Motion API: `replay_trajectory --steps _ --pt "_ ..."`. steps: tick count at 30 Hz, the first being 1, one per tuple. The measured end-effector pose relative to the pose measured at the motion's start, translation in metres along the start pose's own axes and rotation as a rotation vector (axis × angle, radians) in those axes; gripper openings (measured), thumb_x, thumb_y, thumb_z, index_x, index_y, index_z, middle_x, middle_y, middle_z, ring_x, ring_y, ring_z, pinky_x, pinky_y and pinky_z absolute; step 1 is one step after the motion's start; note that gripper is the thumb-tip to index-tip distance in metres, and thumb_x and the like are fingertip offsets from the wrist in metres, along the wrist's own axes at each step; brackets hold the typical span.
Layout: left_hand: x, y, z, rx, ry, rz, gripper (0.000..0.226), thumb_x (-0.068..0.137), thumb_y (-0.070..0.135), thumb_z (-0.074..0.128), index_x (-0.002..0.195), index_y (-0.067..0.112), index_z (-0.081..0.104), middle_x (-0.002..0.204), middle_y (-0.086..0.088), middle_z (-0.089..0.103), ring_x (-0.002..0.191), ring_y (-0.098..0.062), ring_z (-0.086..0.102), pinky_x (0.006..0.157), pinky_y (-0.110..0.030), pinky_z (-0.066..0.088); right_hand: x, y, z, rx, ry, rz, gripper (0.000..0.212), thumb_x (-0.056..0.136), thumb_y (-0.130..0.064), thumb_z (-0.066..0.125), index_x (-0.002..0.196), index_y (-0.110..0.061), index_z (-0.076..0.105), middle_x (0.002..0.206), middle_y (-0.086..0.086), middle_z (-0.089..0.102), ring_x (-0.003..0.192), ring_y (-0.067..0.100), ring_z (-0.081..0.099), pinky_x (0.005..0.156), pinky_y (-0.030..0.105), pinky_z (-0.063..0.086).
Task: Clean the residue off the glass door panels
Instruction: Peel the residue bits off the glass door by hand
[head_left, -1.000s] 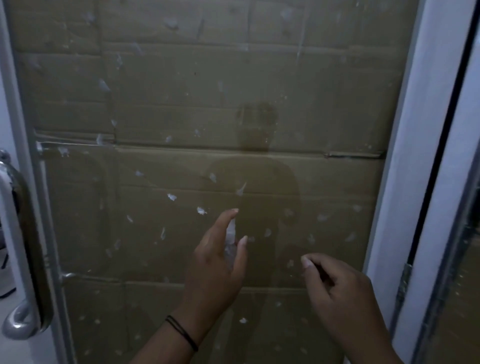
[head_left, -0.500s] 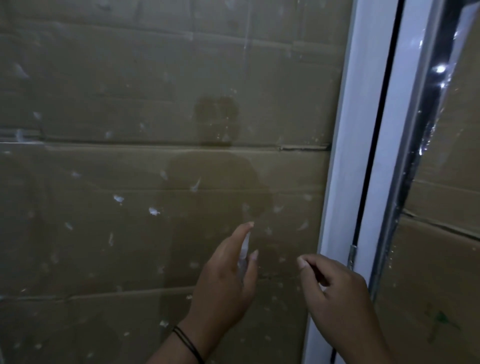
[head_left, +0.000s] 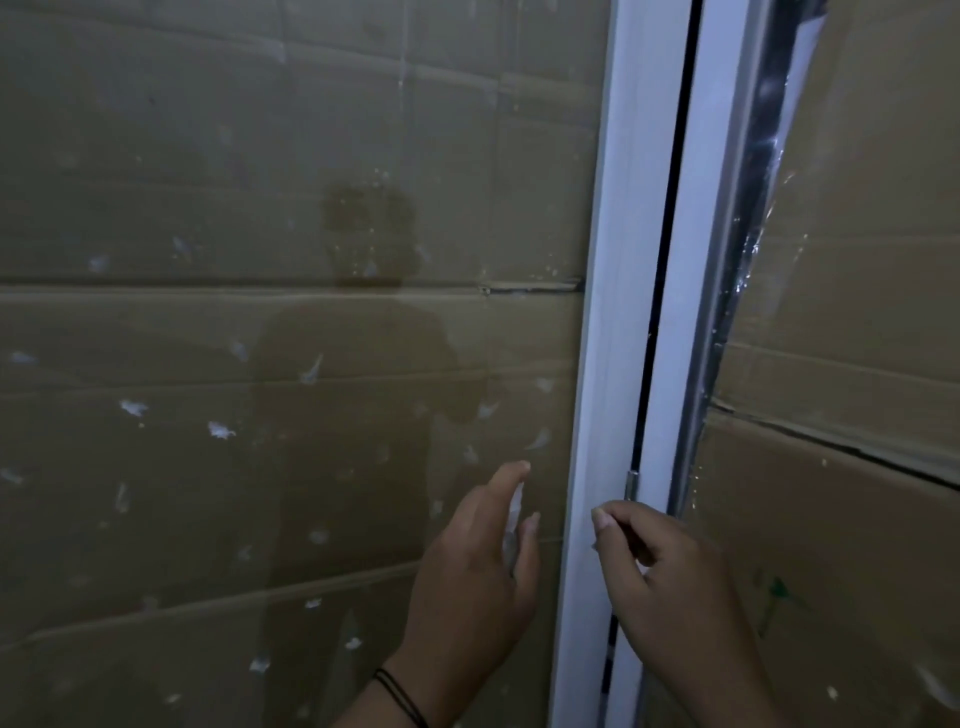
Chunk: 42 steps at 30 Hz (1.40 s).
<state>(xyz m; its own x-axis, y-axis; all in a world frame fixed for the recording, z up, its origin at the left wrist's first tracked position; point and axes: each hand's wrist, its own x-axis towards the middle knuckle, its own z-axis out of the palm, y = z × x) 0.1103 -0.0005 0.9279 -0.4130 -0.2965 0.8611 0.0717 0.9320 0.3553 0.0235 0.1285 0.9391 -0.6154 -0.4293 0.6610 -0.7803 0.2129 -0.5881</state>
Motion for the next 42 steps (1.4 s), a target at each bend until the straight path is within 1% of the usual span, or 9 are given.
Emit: replay_trajectory --steps 3,8,13,15,19,24,32,40,42 --pt "0.002 0.005 0.005 -0.006 -0.002 -0.005 0.045 0.085 0.020 0.062 0.127 0.026 0.046 0.100 0.002 0.065 0.088 -0.006 0.056 0.070 -0.013 0.043 0.000 0.002 -0.004 -0.002 0.023 0.002 0.024 0.091 -0.027 0.053 0.074 -0.044 0.056 0.070 -0.014 0.064 0.076 -0.003 0.058 0.060 0.015 0.047" --pt "0.004 0.010 0.010 0.012 -0.038 -0.013 0.044 0.088 0.021 0.061 0.128 0.030 0.045 0.098 0.006 0.064 0.082 -0.005 0.058 0.064 -0.016 0.047 0.000 0.007 -0.007 -0.019 0.037 -0.004 0.020 0.091 -0.028 0.053 0.077 -0.040 0.060 0.069 -0.014 0.064 0.072 -0.002 0.058 0.058 0.021 0.050" --pt "0.003 0.013 0.013 0.041 -0.104 0.004 0.042 0.083 0.023 0.059 0.122 0.030 0.045 0.099 0.006 0.068 0.086 -0.003 0.058 0.068 -0.007 0.044 0.000 0.009 -0.008 -0.028 0.029 -0.011 0.018 0.091 -0.028 0.053 0.080 -0.039 0.060 0.070 -0.015 0.063 0.074 -0.002 0.057 0.057 0.017 0.049" --pt "0.002 0.013 0.014 0.038 -0.106 0.012 0.042 0.081 0.021 0.060 0.120 0.029 0.046 0.096 0.005 0.069 0.085 -0.004 0.058 0.067 -0.010 0.045 0.000 0.010 -0.008 -0.023 0.028 -0.006 0.018 0.091 -0.028 0.053 0.080 -0.040 0.060 0.071 -0.016 0.063 0.073 -0.003 0.058 0.057 0.014 0.048" --pt "-0.001 0.013 0.016 0.053 -0.103 0.023 0.047 0.083 0.022 0.058 0.127 0.031 0.042 0.098 0.005 0.067 0.084 -0.005 0.057 0.063 -0.018 0.049 -0.001 0.011 -0.009 -0.014 0.034 -0.013 0.018 0.091 -0.027 0.054 0.080 -0.040 0.060 0.071 -0.014 0.064 0.072 -0.001 0.059 0.059 0.019 0.051" --pt "-0.005 0.011 0.012 0.027 -0.074 0.005 0.048 0.086 0.020 0.060 0.130 0.026 0.043 0.099 0.003 0.065 0.087 -0.005 0.054 0.069 -0.014 0.044 -0.003 0.011 -0.008 -0.019 0.022 -0.004 0.017 0.091 -0.026 0.054 0.082 -0.038 0.061 0.070 -0.014 0.064 0.074 -0.003 0.058 0.056 0.016 0.048" --pt "-0.016 0.003 0.004 0.019 -0.063 -0.023 0.048 0.087 0.020 0.062 0.129 0.031 0.043 0.109 0.005 0.065 0.097 -0.004 0.056 0.076 -0.009 0.042 -0.007 0.007 0.001 -0.007 -0.035 0.011 0.014 0.091 -0.026 0.055 0.087 -0.031 0.067 0.072 -0.016 0.064 0.072 -0.003 0.058 0.057 0.008 0.043" --pt "-0.029 -0.016 -0.017 0.057 -0.018 -0.123 0.042 0.081 0.018 0.063 0.122 0.019 0.056 0.112 0.002 0.067 0.102 -0.007 0.056 0.081 -0.004 0.037 -0.011 -0.001 0.016 0.020 -0.049 -0.019 0.016 0.090 -0.024 0.056 0.081 -0.034 0.064 0.064 -0.015 0.060 0.072 -0.002 0.057 0.055 0.009 0.041" --pt "-0.033 -0.020 -0.022 0.068 -0.022 -0.143 0.039 0.079 0.017 0.063 0.118 0.016 0.059 0.107 0.000 0.069 0.097 -0.009 0.059 0.078 -0.007 0.039 -0.012 -0.006 0.020 0.027 -0.065 -0.035 0.018 0.090 -0.024 0.056 0.079 -0.038 0.060 0.065 -0.015 0.061 0.074 -0.003 0.057 0.055 0.012 0.043"
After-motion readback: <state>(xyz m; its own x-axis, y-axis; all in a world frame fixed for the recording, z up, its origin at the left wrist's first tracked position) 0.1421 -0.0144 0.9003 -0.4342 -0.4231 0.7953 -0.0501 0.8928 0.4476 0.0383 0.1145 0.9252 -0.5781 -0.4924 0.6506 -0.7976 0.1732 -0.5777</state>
